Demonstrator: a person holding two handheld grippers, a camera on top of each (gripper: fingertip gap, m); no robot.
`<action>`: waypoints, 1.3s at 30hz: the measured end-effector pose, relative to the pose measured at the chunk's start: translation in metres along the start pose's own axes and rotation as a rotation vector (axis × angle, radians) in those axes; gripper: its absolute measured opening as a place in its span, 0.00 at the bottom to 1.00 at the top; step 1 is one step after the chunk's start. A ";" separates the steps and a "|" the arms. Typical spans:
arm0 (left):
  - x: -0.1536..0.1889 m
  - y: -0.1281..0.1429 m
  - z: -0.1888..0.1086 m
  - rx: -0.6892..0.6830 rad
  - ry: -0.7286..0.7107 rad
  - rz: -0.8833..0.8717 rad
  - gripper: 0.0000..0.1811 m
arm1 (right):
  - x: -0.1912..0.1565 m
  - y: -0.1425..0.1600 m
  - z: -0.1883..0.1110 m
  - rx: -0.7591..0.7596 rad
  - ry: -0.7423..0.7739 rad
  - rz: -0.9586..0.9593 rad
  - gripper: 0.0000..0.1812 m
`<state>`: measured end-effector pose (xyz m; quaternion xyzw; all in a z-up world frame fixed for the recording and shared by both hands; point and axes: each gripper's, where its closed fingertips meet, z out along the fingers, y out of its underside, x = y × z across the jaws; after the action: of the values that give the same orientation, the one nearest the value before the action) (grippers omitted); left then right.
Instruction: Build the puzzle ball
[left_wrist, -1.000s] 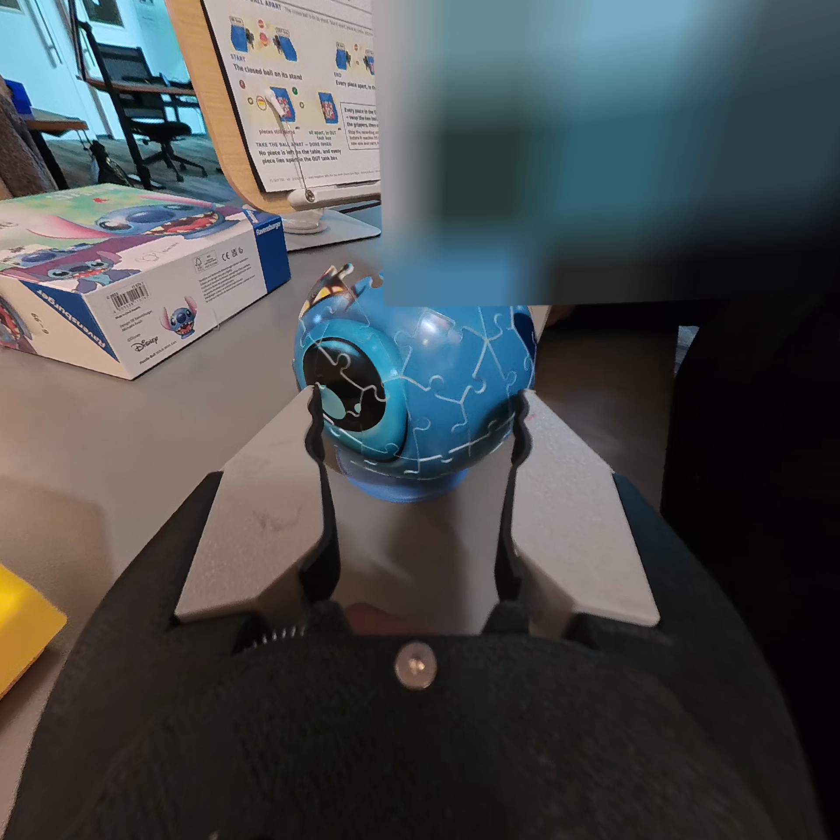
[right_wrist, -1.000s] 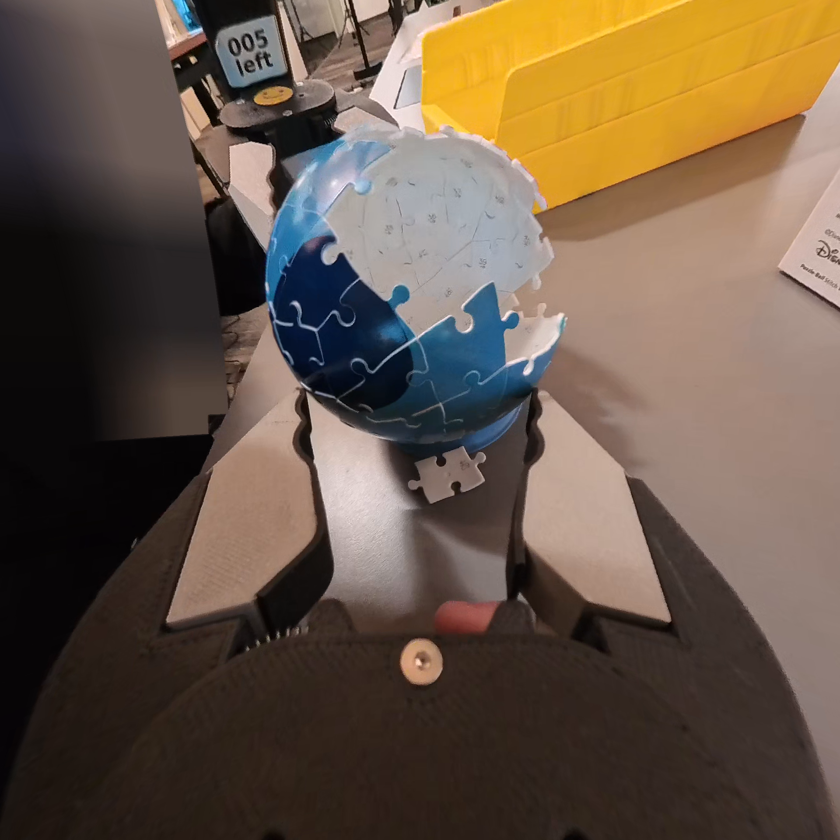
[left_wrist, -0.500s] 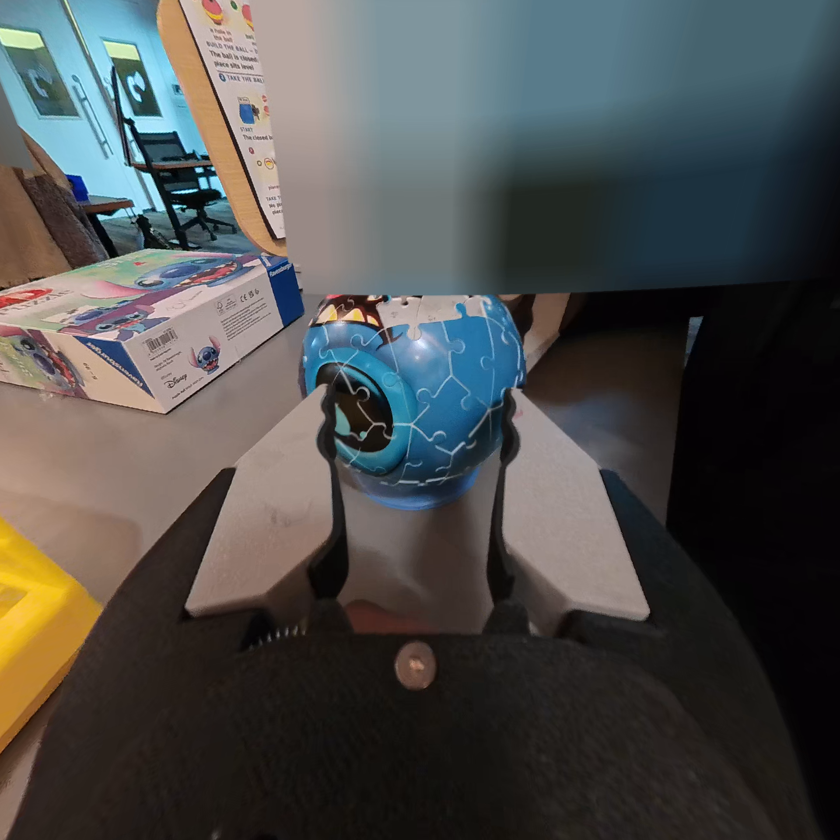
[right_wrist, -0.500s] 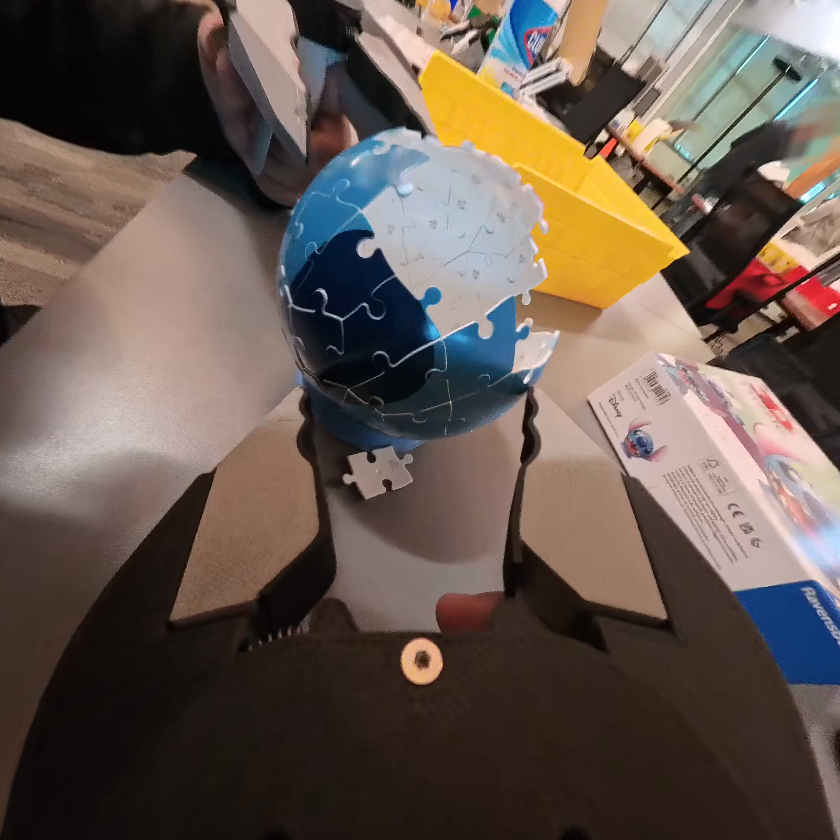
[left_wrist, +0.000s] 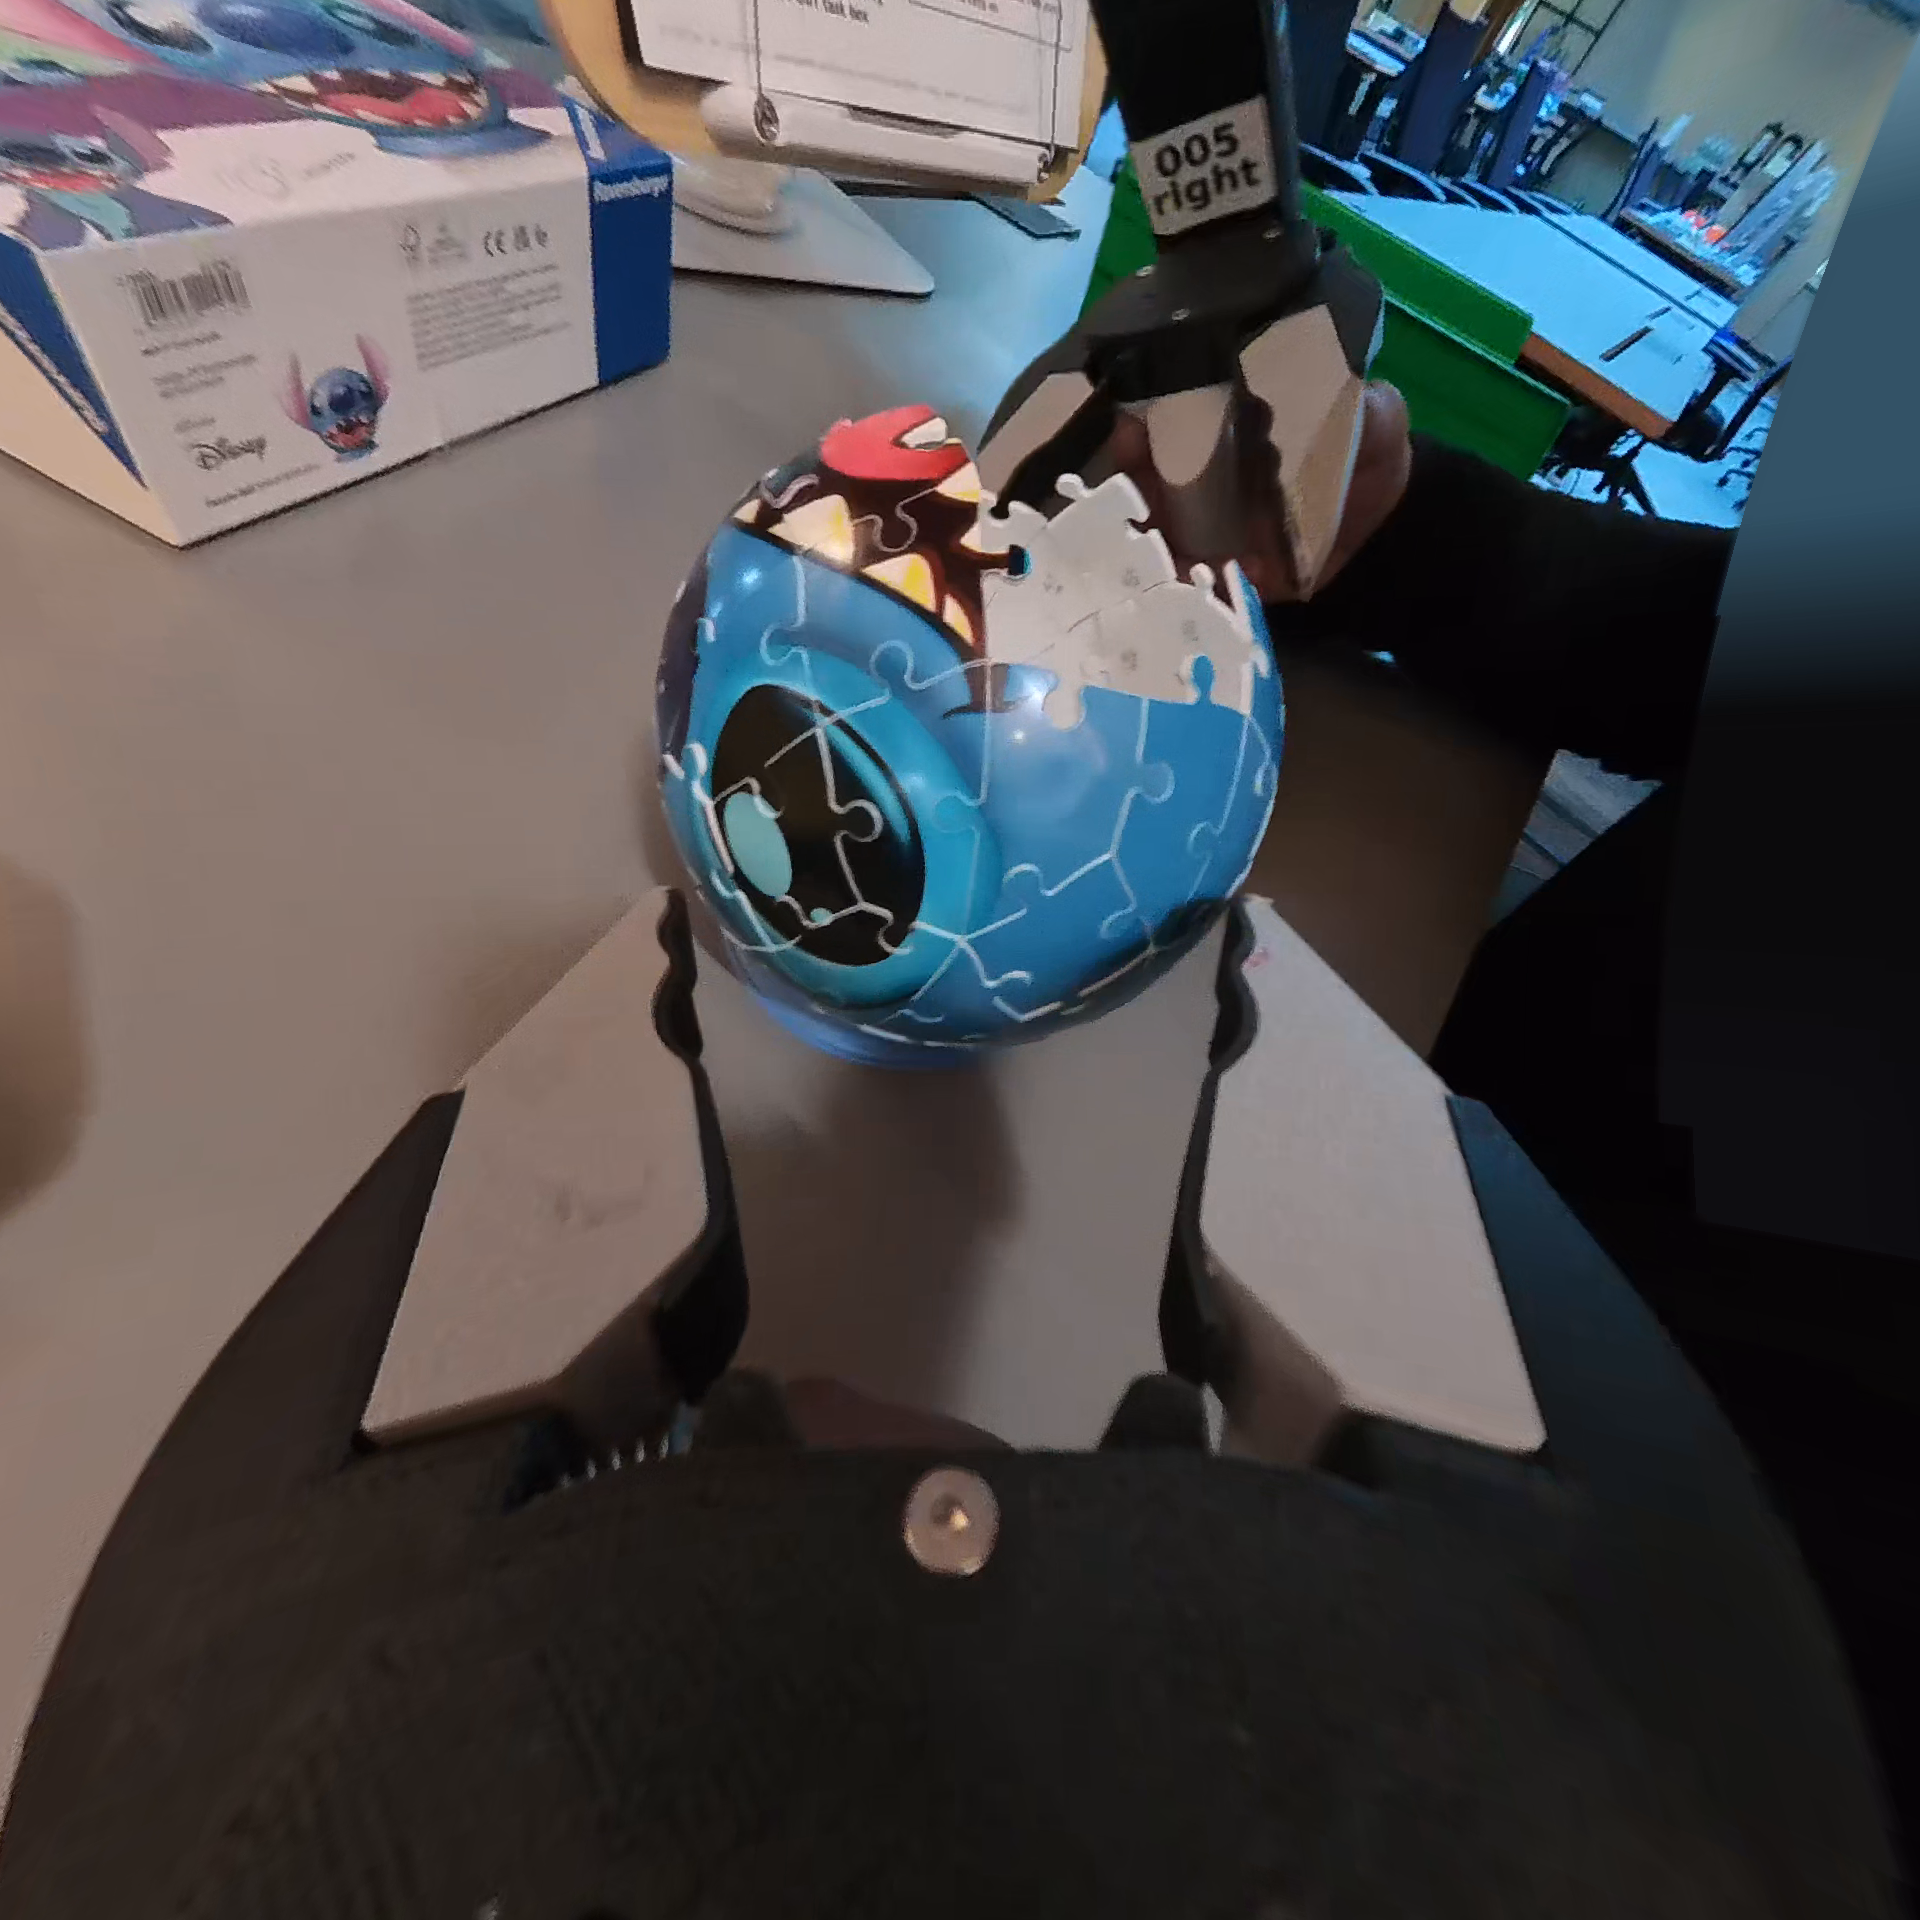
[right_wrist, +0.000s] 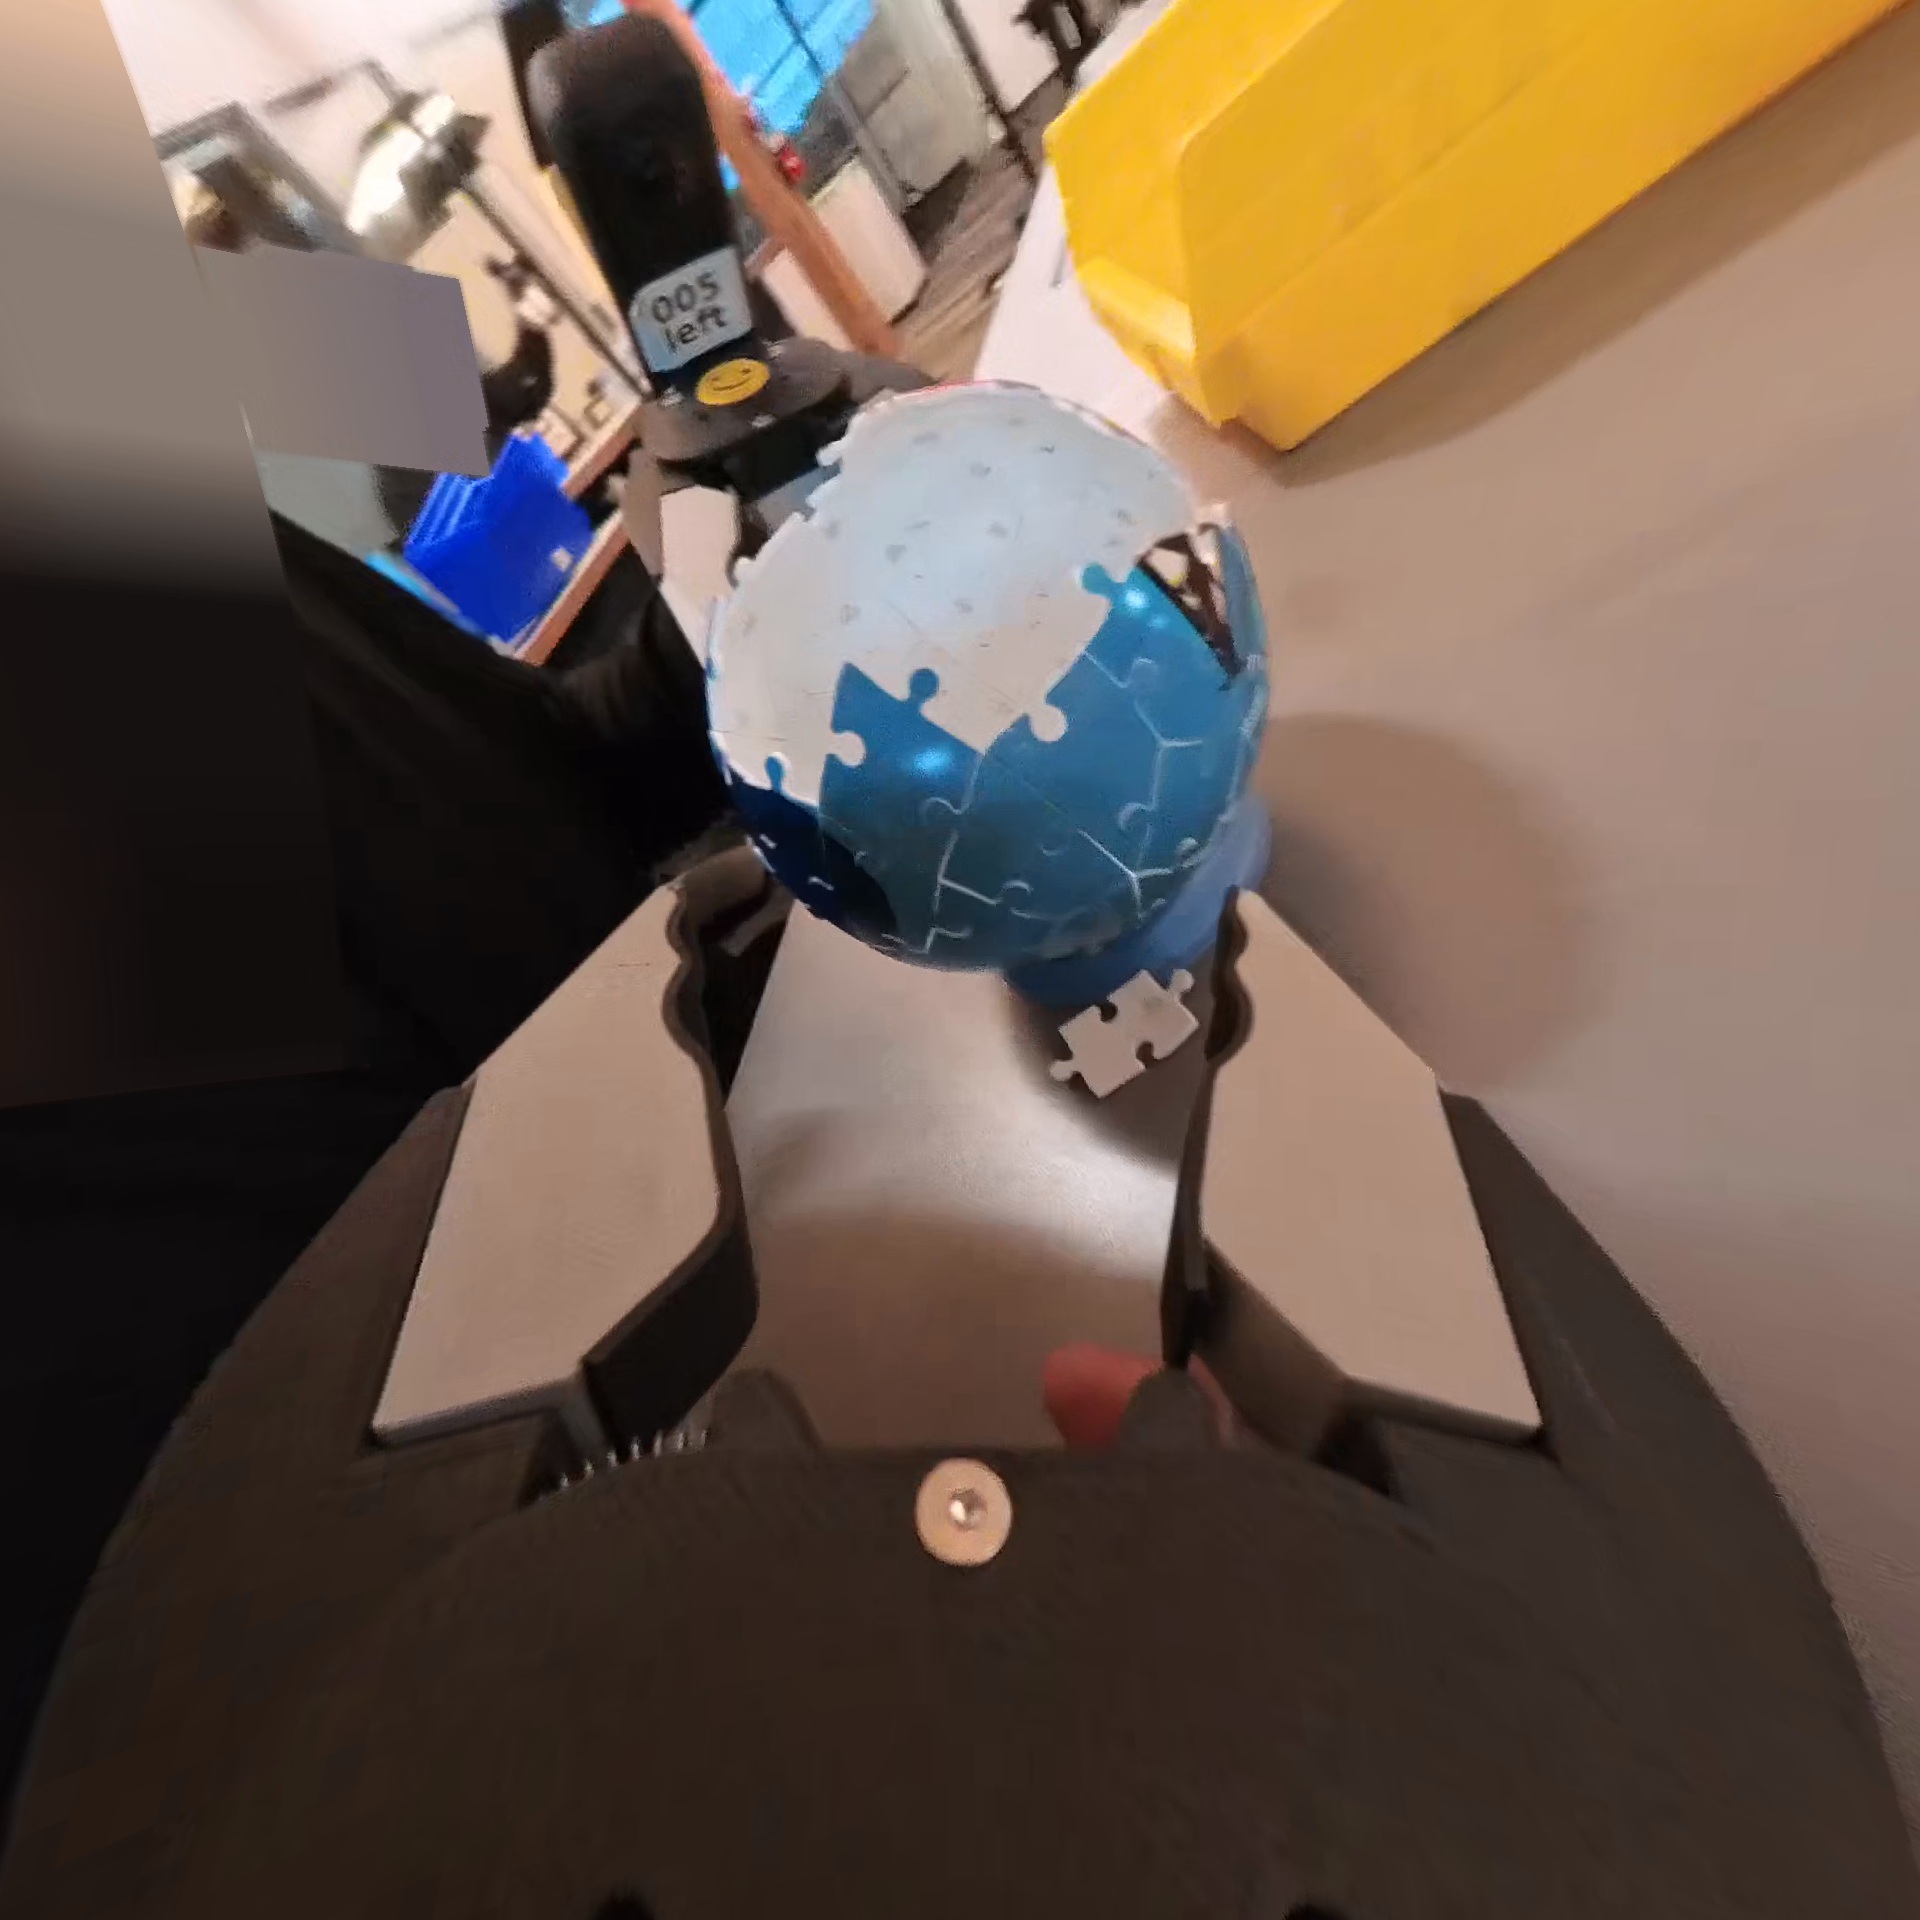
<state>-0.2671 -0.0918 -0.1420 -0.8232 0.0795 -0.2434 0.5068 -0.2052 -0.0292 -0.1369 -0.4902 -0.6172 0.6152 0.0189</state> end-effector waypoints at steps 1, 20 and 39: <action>0.002 0.000 0.003 -0.001 0.002 -0.004 0.54 | 0.002 0.002 0.004 -0.023 0.008 -0.032 0.52; 0.003 0.001 0.022 -0.003 0.018 -0.038 0.61 | 0.015 0.015 0.030 -0.160 0.056 -0.235 0.57; -0.006 -0.023 0.018 0.073 0.046 -0.293 0.63 | 0.007 0.007 0.033 -0.215 0.000 0.145 0.56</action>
<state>-0.2662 -0.0646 -0.1306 -0.8011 -0.0386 -0.3364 0.4936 -0.2250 -0.0507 -0.1547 -0.5328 -0.6426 0.5450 -0.0783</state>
